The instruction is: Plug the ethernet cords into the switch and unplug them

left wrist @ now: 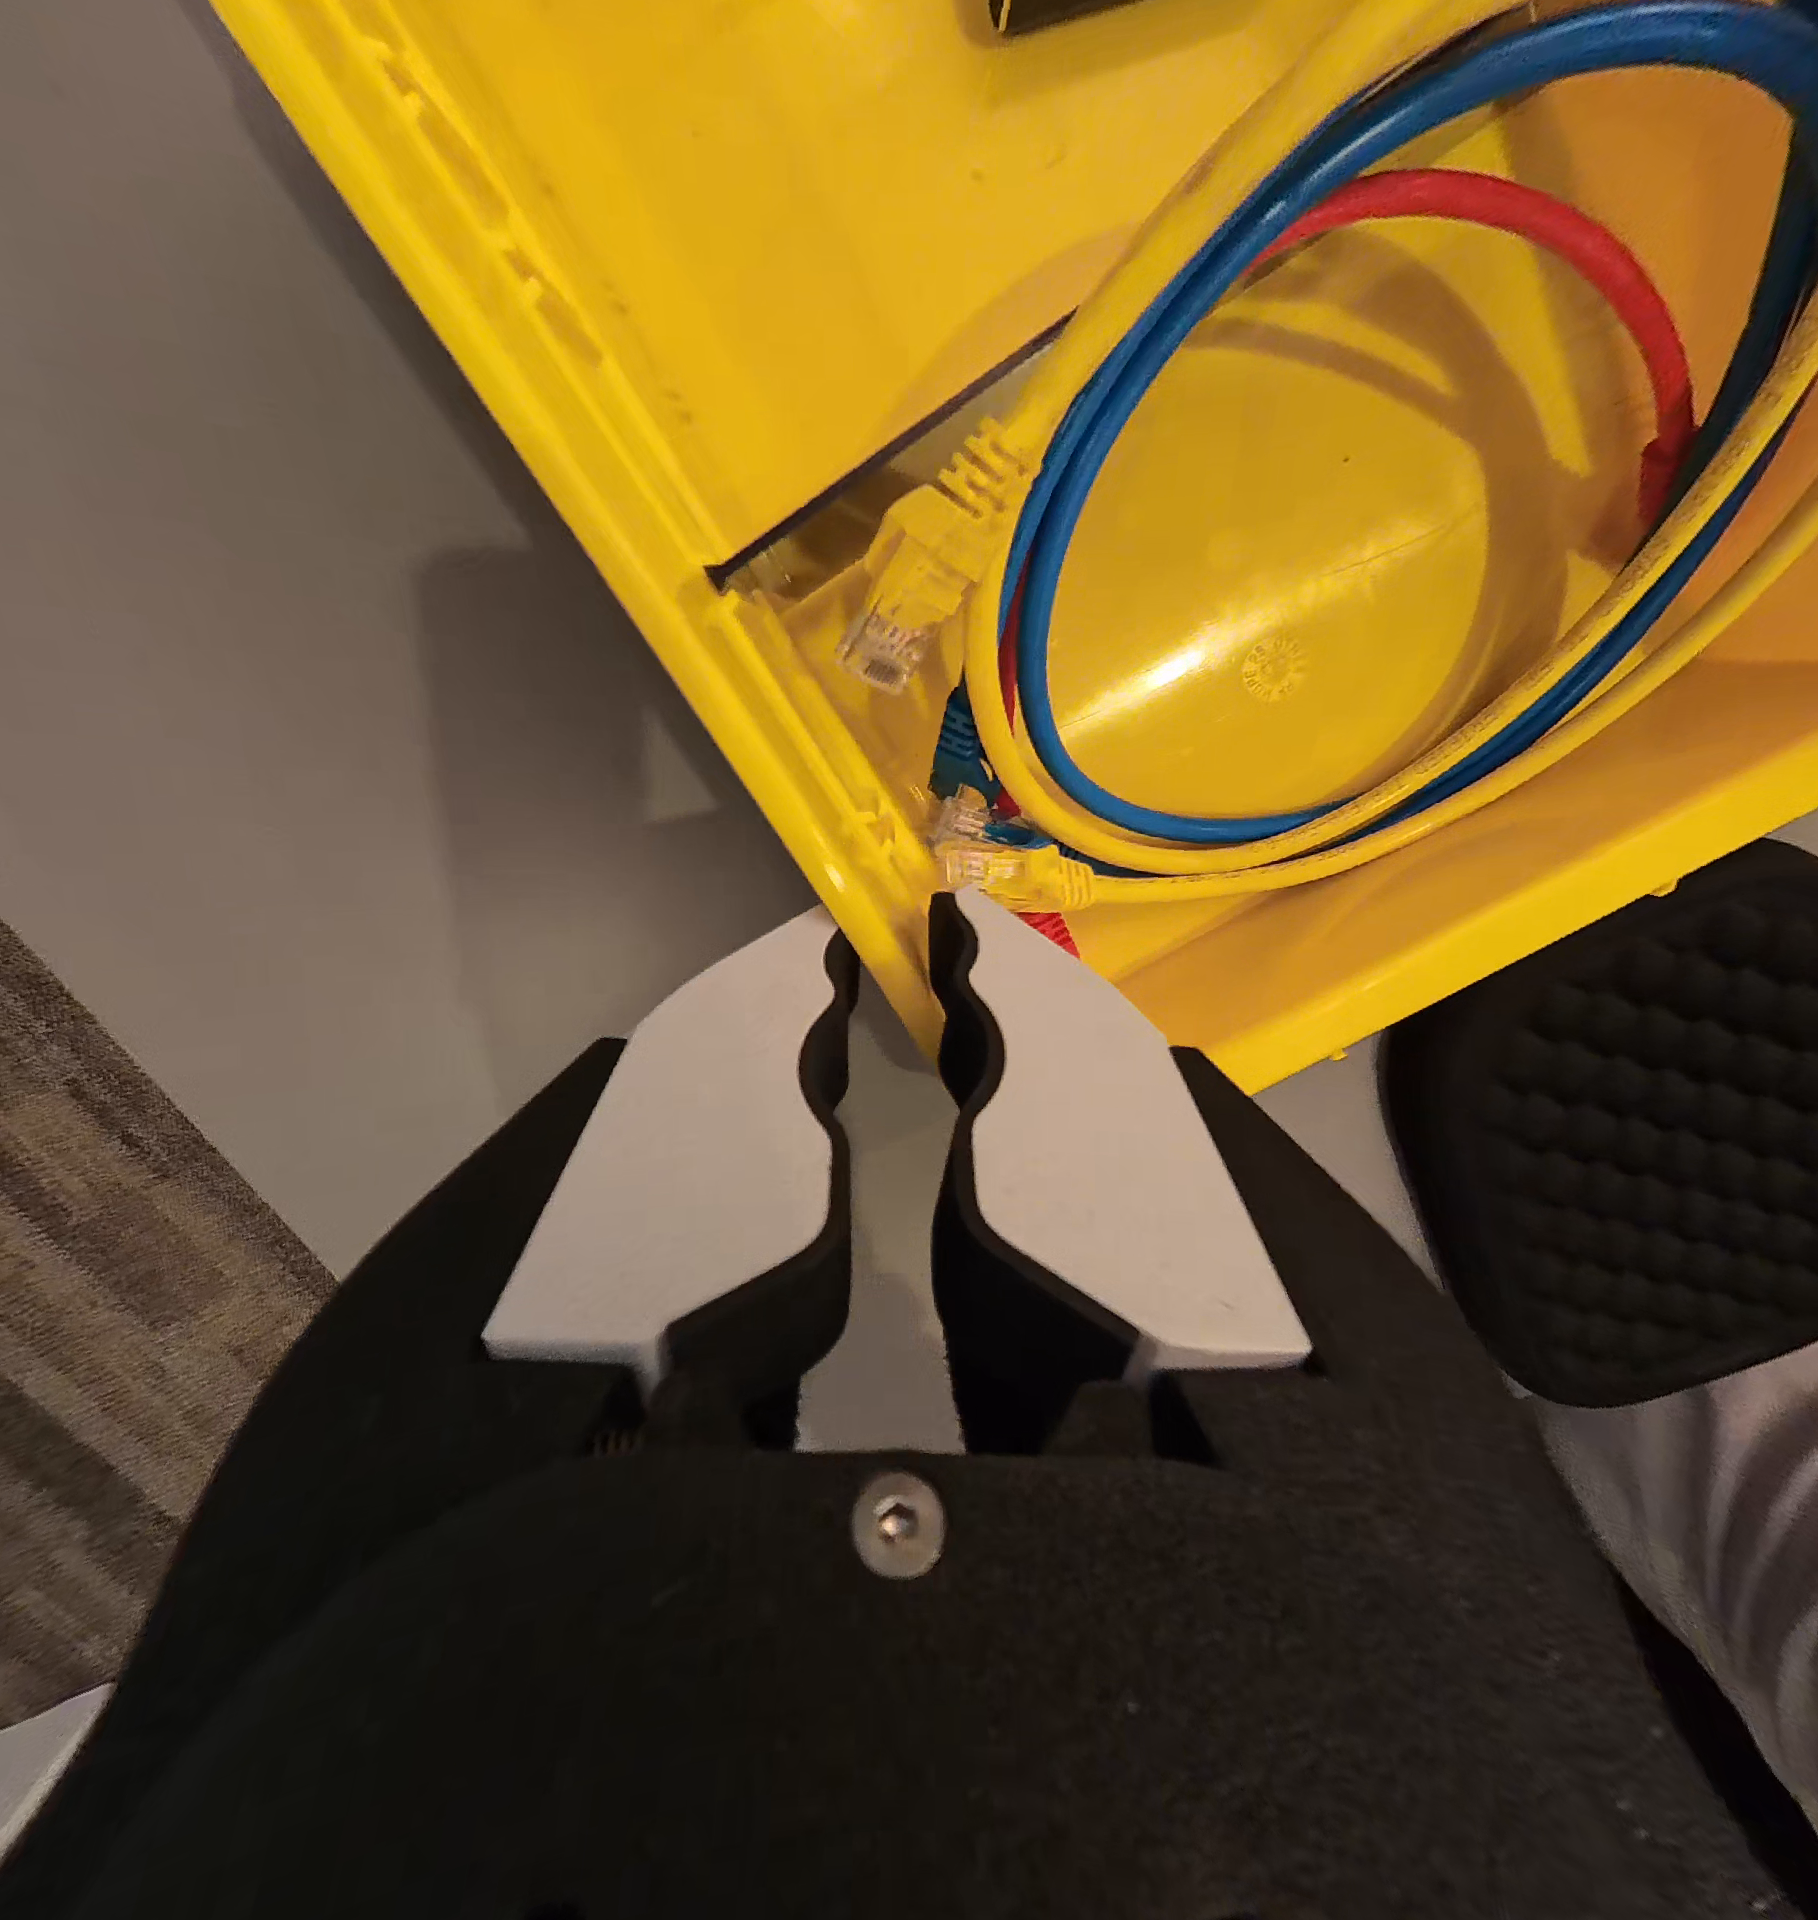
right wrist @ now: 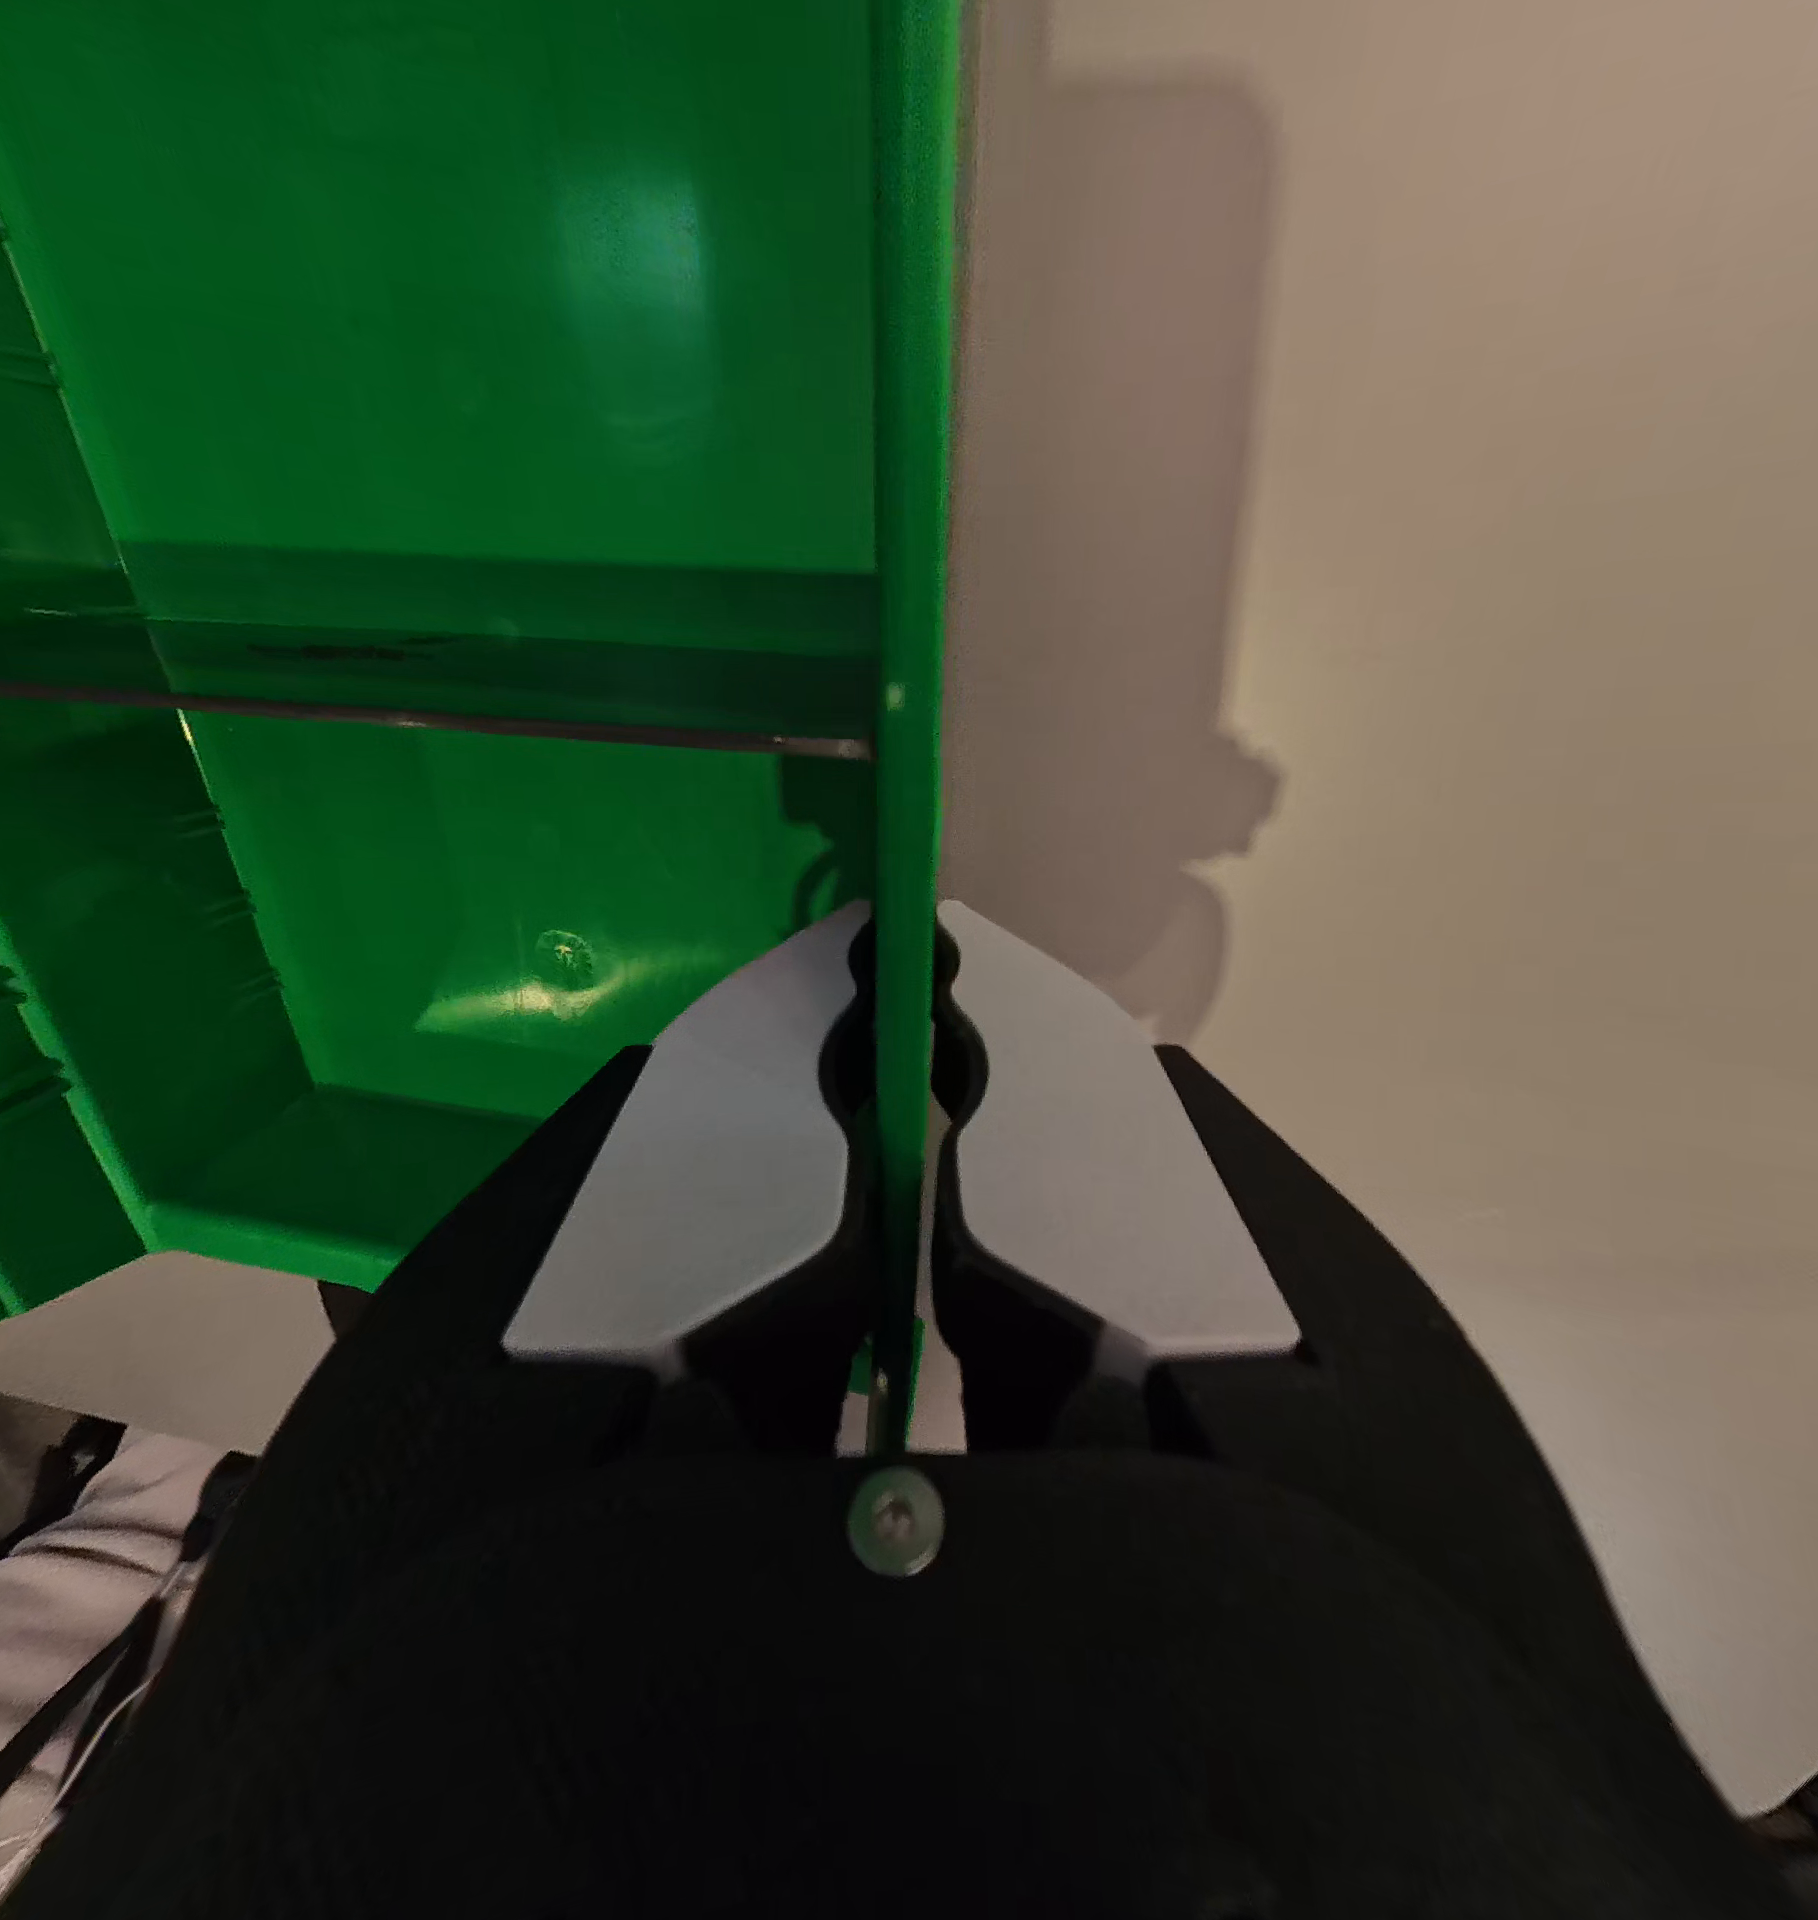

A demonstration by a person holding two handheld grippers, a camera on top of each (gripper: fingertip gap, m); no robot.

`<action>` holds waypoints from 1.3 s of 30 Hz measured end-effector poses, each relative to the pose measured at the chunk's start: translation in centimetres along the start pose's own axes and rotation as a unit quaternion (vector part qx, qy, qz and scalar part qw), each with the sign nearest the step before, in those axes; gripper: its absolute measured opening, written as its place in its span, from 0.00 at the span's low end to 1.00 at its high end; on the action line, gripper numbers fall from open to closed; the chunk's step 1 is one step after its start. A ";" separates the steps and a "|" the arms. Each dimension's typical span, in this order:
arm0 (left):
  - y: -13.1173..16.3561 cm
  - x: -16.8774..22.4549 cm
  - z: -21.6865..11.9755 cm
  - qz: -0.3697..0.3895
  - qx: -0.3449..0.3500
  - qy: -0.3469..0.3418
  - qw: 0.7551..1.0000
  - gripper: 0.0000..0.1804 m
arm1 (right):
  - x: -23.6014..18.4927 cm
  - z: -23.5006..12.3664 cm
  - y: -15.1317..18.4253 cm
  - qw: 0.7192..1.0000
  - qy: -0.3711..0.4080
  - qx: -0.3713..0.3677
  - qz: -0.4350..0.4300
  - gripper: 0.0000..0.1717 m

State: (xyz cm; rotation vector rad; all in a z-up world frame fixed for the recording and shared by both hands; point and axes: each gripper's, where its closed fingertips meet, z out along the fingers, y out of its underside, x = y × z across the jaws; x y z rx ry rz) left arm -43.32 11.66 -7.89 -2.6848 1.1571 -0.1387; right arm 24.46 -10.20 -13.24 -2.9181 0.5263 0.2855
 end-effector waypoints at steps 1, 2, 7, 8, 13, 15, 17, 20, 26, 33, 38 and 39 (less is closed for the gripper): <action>0.0 0.1 0.0 0.001 0.000 0.000 1.000 0.06 | 0.1 0.0 0.1 1.000 -0.002 0.000 0.002 0.04; 0.0 0.3 0.0 0.003 0.000 0.001 1.000 0.06 | 0.2 -0.1 0.2 1.000 0.001 0.000 0.000 0.04; -0.2 0.9 0.1 0.015 0.004 0.010 1.000 0.06 | 0.9 -0.3 0.8 1.000 0.006 -0.002 -0.001 0.04; -0.2 0.9 0.1 0.017 0.003 0.010 1.000 0.06 | 1.0 -0.3 1.0 1.000 0.007 -0.002 -0.001 0.04; -0.3 1.0 0.1 0.016 0.006 0.018 1.000 0.06 | 1.4 -0.4 1.3 1.000 0.009 0.000 -0.005 0.04; -0.3 0.9 0.1 0.015 0.006 0.019 1.000 0.06 | 1.4 -0.4 1.2 1.000 0.020 -0.004 -0.012 0.04; -0.4 0.7 0.2 0.017 0.003 0.012 1.000 0.06 | 1.2 -0.3 0.9 1.000 0.021 -0.005 -0.015 0.04; -0.8 0.2 0.2 0.011 -0.004 -0.008 1.000 0.06 | 0.8 -0.2 0.5 1.000 0.018 -0.007 -0.012 0.04; -1.0 -0.2 0.3 0.016 -0.013 -0.028 0.999 0.07 | 0.4 -0.1 0.2 1.000 0.019 -0.007 -0.015 0.04; -1.2 -0.1 0.3 -0.005 0.010 -0.010 1.000 0.06 | 0.3 0.0 0.2 1.000 0.006 0.000 -0.020 0.04; -1.8 -1.8 -1.0 -0.005 0.091 -0.098 0.991 0.17 | 0.3 -0.5 0.2 0.997 0.032 0.031 -0.062 0.09; -1.6 -2.1 -2.0 -0.010 0.122 -0.127 0.984 0.20 | 0.3 -1.0 0.1 0.995 0.040 0.057 -0.077 0.10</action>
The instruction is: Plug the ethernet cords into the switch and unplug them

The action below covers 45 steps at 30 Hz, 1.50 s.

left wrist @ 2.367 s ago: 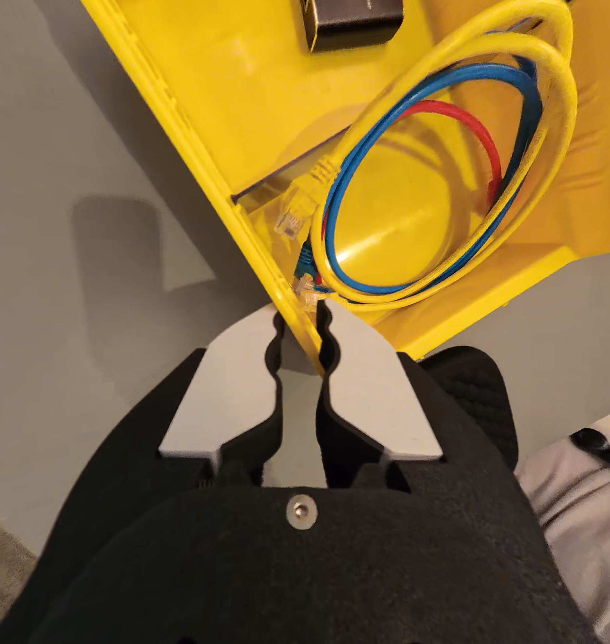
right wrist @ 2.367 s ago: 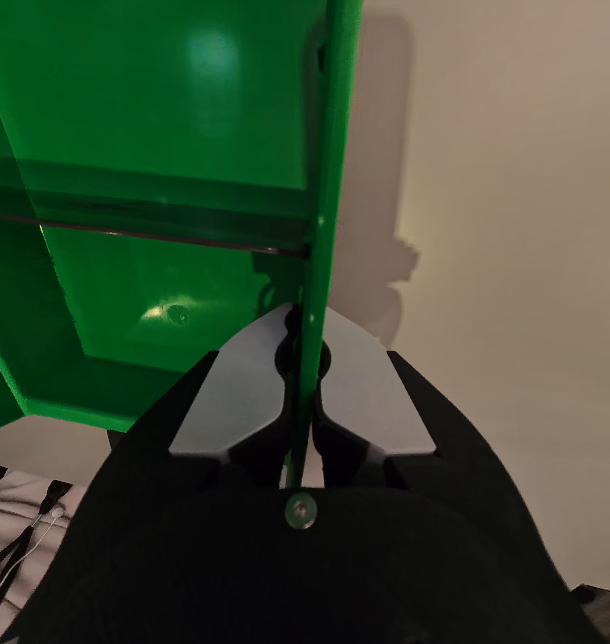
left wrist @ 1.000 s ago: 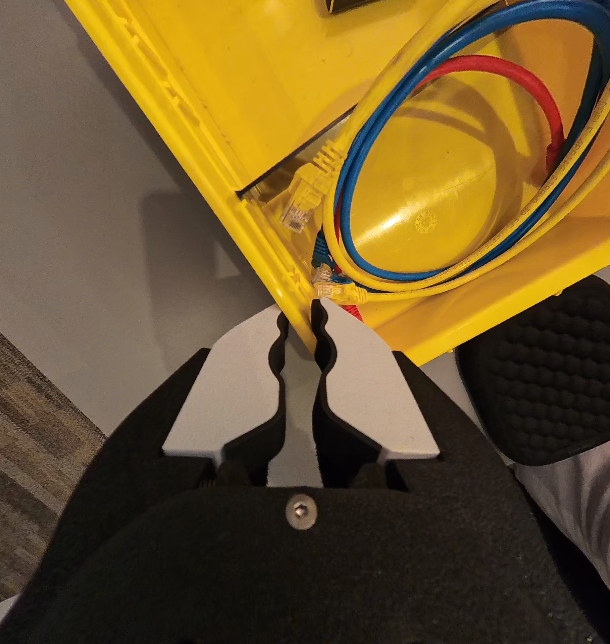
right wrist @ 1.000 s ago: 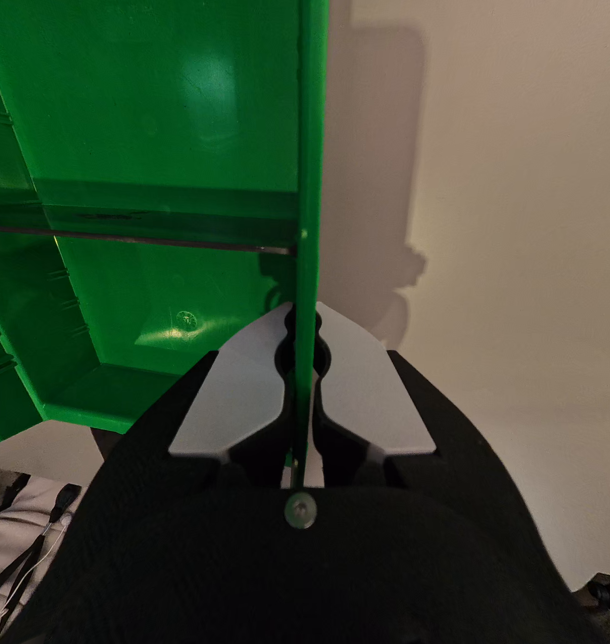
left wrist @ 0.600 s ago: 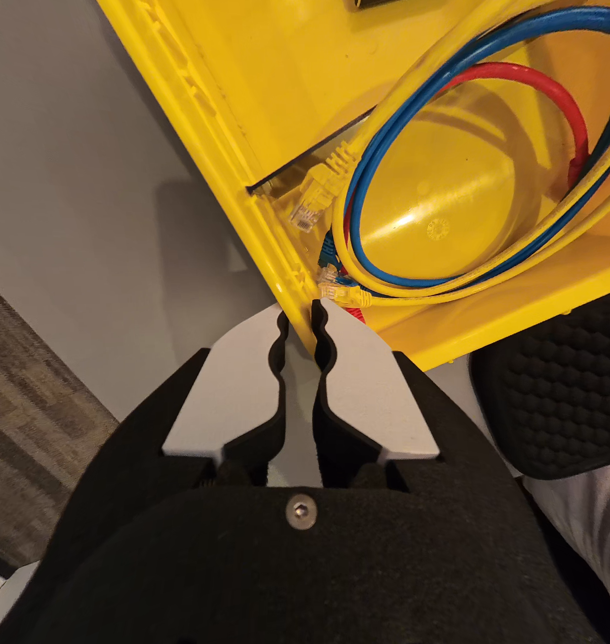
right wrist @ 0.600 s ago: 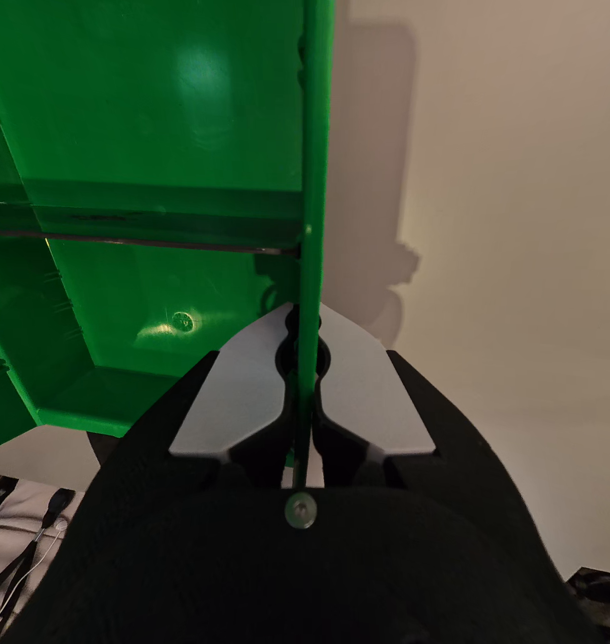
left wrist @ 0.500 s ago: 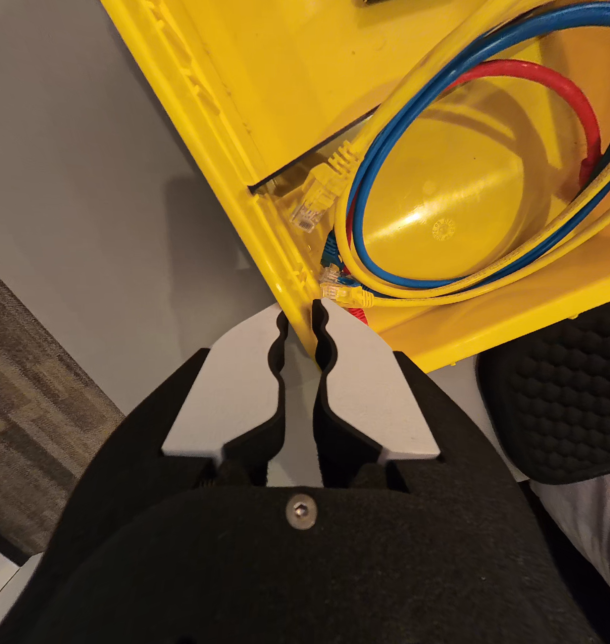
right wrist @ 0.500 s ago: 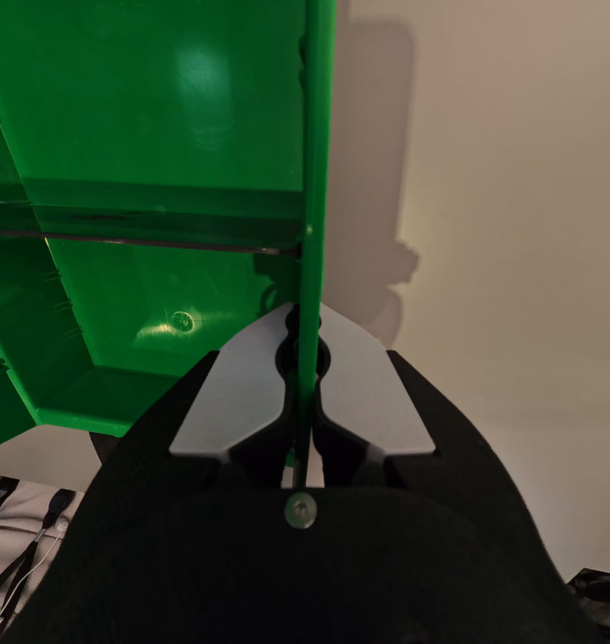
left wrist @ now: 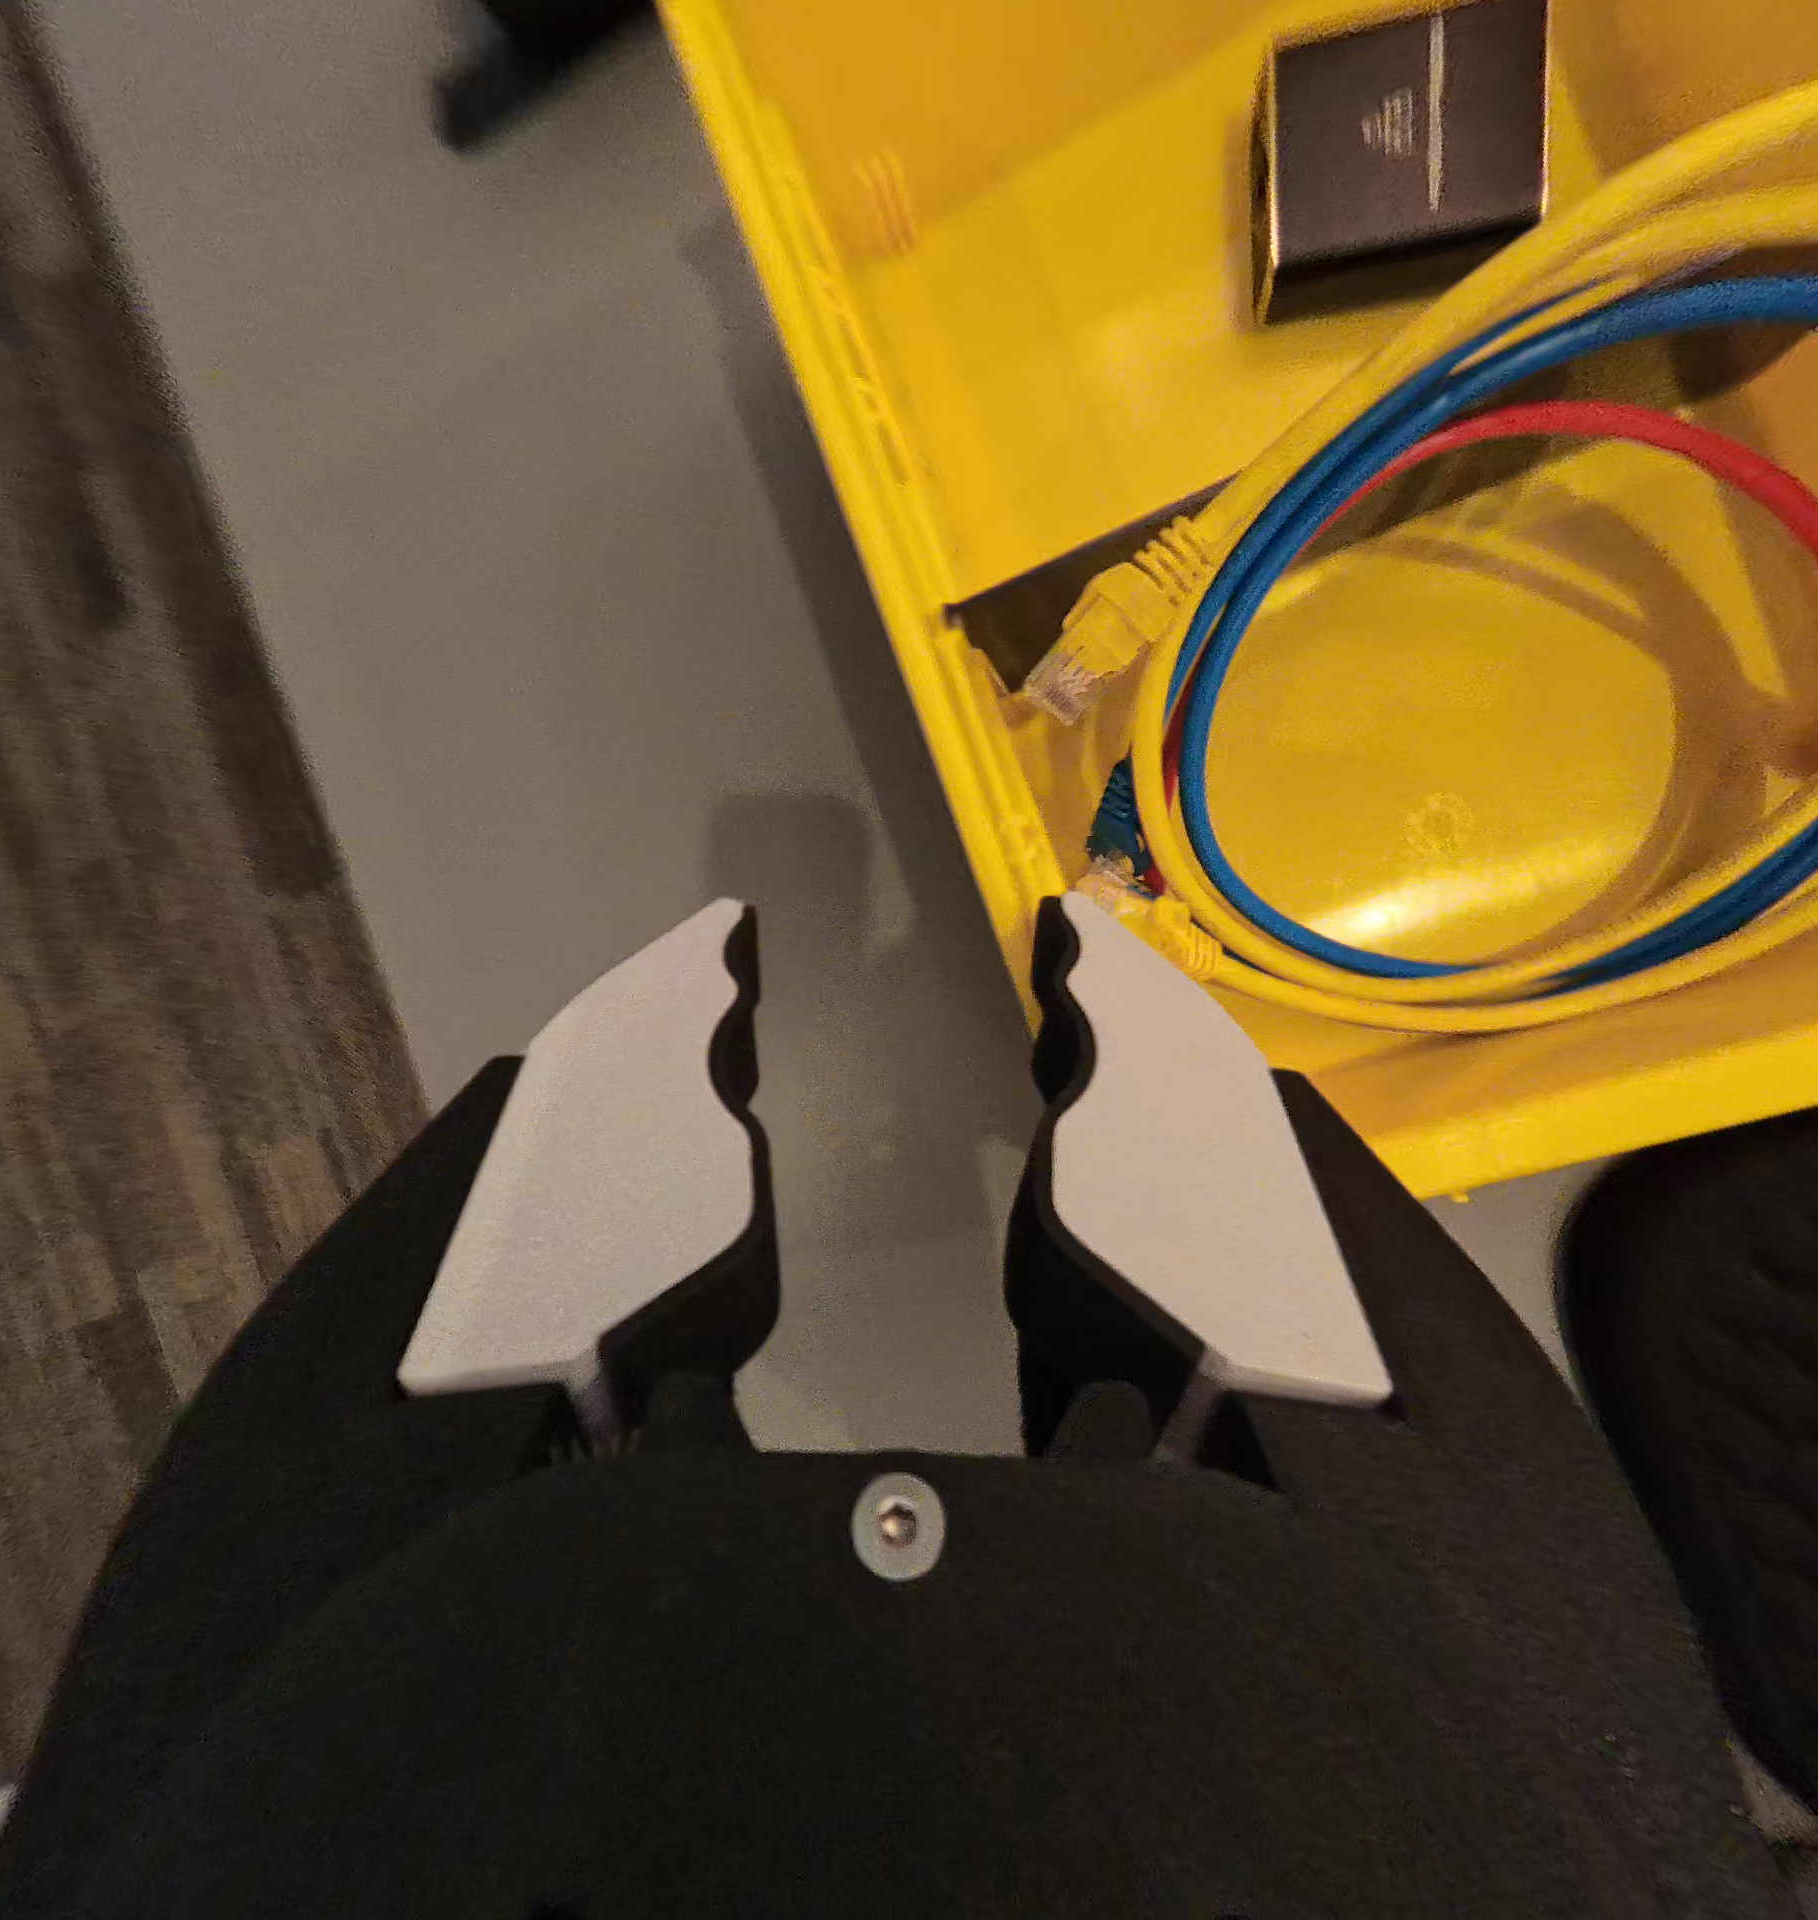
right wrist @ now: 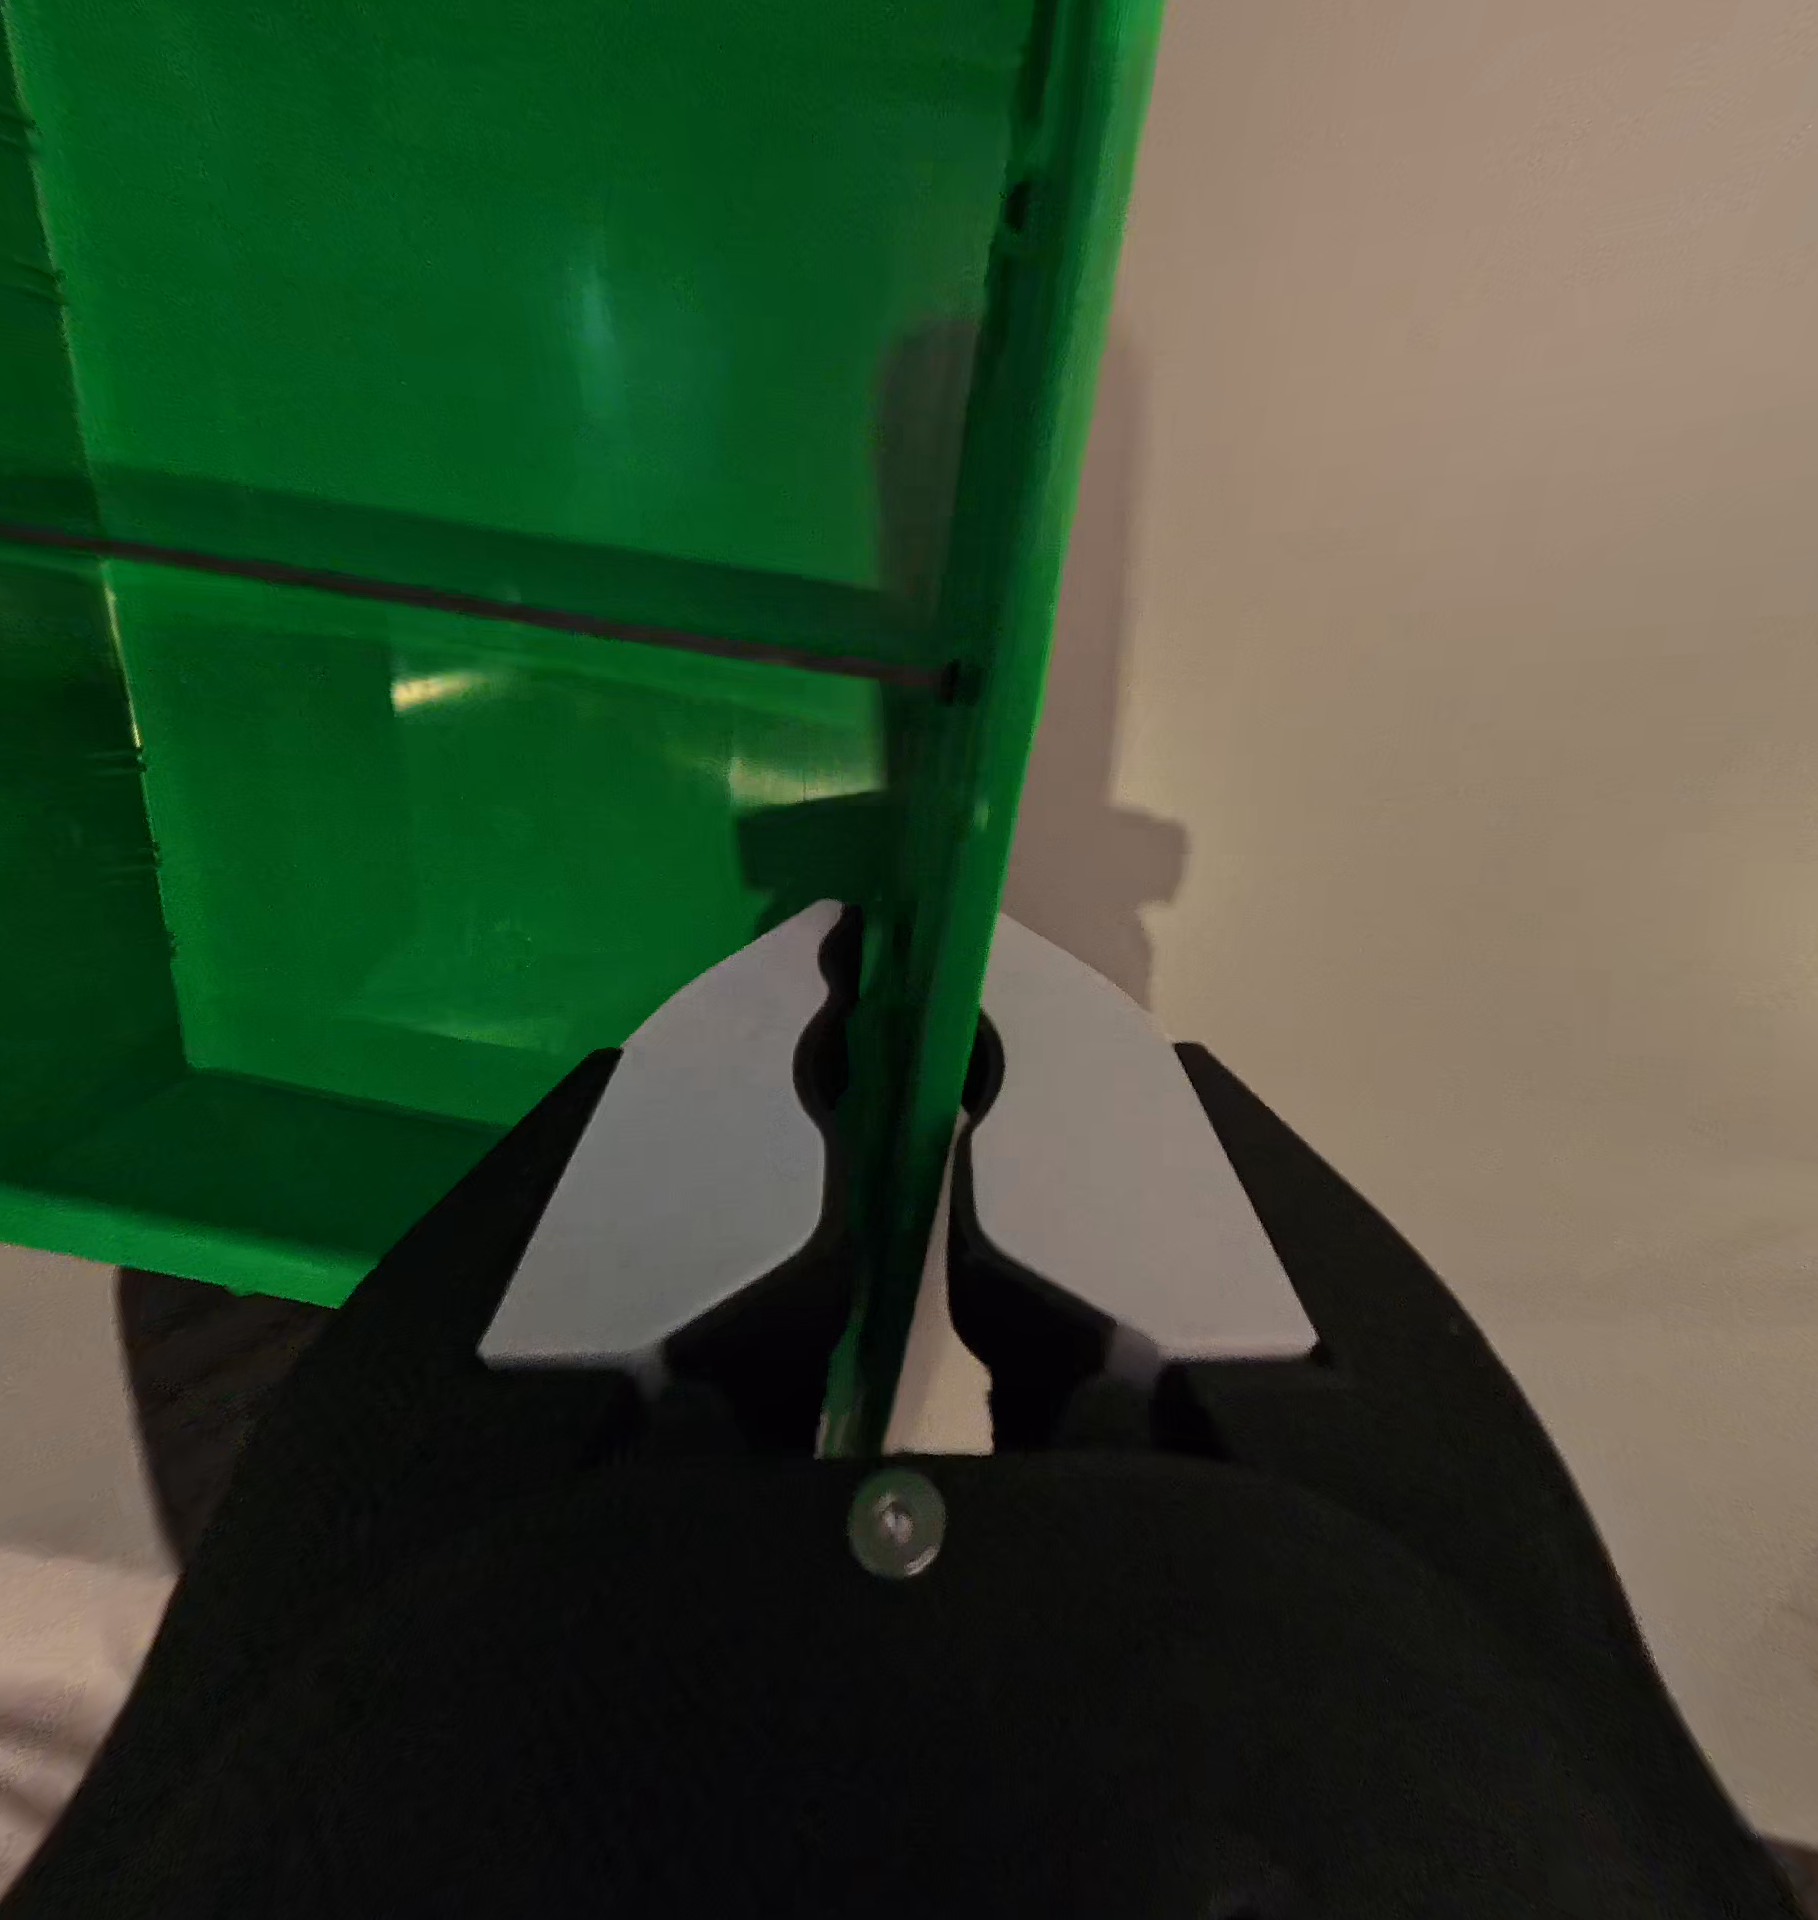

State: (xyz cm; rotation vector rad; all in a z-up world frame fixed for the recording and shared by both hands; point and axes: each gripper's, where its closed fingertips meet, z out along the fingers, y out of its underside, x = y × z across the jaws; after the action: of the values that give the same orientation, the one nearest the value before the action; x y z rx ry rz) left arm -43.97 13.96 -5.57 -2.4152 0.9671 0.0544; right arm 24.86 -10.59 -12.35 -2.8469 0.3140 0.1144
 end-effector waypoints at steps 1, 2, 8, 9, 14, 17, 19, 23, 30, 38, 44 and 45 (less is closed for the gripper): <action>0.1 -0.1 -1.3 -0.011 0.041 -0.022 0.999 0.24 | 0.2 -0.8 -0.2 0.999 0.021 0.040 -0.013 0.13; 0.3 0.4 -2.9 -0.022 0.085 -0.029 0.996 0.27 | 0.6 -2.0 -0.4 0.995 0.052 0.086 -0.023 0.14; 5.6 10.9 -12.1 -0.043 0.324 0.035 0.944 0.44 | -6.5 -9.9 5.3 0.914 0.061 0.387 -0.103 0.34; 6.4 13.5 -12.6 -0.031 0.345 0.053 0.937 0.46 | -9.2 -10.1 7.1 0.902 0.017 0.415 -0.119 0.43; 12.3 22.3 -8.5 0.051 0.251 0.057 0.965 0.60 | -16.0 -8.5 14.3 0.886 0.022 0.419 -0.196 0.58; 14.9 24.2 -6.2 0.081 0.201 0.046 0.975 0.64 | -18.2 -6.6 17.0 0.890 0.041 0.389 -0.236 0.63; 15.0 24.5 -6.5 0.074 0.225 0.042 0.971 0.62 | -19.9 -5.2 18.5 0.891 0.033 0.372 -0.260 0.66; 15.6 25.7 -6.8 0.087 0.234 0.048 0.967 0.63 | -21.0 -2.0 20.3 0.889 0.080 0.329 -0.308 0.66; 15.4 26.1 -6.9 0.101 0.250 0.037 0.962 0.60 | -20.1 -1.4 20.1 0.909 0.078 0.326 -0.248 0.63; 15.1 25.9 -6.7 0.111 0.254 0.024 0.961 0.59 | -19.9 -1.2 20.3 0.914 0.077 0.321 -0.237 0.63; 15.2 25.8 -6.3 0.089 0.246 0.046 0.964 0.60 | -19.7 -1.2 20.3 0.916 0.077 0.317 -0.234 0.64; 15.2 25.8 -6.3 0.090 0.248 0.046 0.963 0.60 | -19.7 -1.2 20.3 0.916 0.078 0.317 -0.233 0.64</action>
State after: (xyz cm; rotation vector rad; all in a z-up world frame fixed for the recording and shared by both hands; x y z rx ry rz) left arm -35.70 -14.48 -13.08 -1.8816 1.0906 -0.2135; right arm 1.19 -25.99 -14.40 -2.2018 -0.2647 -0.2649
